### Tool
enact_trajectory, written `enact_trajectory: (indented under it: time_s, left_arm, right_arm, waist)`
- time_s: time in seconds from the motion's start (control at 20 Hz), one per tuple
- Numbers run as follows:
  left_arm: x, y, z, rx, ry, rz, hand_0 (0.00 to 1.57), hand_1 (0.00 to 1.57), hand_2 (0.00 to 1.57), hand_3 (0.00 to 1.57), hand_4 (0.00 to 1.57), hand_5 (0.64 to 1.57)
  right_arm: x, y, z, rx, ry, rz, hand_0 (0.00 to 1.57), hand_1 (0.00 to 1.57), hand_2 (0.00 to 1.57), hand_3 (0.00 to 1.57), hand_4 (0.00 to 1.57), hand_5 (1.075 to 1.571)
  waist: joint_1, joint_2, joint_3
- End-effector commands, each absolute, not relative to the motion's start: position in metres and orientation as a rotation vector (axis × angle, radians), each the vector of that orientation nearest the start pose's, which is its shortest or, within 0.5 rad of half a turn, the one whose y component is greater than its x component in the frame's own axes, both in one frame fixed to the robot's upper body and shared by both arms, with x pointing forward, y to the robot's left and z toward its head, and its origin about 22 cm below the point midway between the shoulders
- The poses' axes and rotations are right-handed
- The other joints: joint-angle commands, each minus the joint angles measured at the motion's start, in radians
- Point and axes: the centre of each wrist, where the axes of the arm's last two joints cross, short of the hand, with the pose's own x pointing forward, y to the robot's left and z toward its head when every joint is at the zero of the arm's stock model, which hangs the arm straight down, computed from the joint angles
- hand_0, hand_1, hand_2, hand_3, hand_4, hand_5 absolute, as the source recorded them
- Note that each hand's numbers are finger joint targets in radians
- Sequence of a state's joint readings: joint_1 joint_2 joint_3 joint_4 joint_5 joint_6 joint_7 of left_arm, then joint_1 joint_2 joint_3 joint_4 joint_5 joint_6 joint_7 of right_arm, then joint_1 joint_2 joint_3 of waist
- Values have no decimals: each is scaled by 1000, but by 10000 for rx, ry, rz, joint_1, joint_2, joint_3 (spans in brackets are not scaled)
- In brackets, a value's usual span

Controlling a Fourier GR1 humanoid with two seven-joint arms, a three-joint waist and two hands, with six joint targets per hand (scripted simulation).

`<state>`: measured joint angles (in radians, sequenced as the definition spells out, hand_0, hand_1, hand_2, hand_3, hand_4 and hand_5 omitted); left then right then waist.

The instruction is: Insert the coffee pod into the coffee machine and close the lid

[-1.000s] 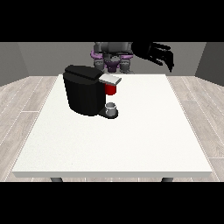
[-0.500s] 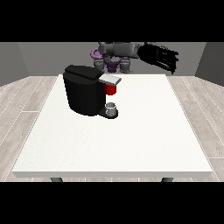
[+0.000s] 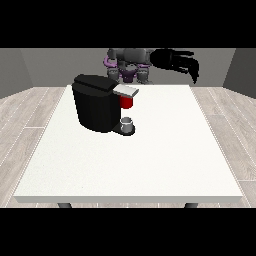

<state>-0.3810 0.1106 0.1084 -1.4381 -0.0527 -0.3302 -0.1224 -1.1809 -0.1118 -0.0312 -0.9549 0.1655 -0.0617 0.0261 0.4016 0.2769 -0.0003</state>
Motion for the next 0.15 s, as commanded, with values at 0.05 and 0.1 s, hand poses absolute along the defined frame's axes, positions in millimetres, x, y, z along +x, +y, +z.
enact_trajectory:
  time_s: [0.05, 0.1]
  left_arm:
    - [318, 248, 46, -1232, -17843, -3550, 0, 0, 0, 0, 266, 1571]
    - [310, 262, 32, -1025, -17534, -3106, 0, 0, 0, 0, 266, 1571]
  right_arm:
    - [411, -66, 200, 791, -20308, 5539, 0, 0, 0, 0, 263, 1571]
    - [405, -73, 176, 1257, -19881, 5344, 0, 0, 0, 0, 259, 1571]
  waist:
    - [-993, -812, 0]
    - [-1250, -1395, 1]
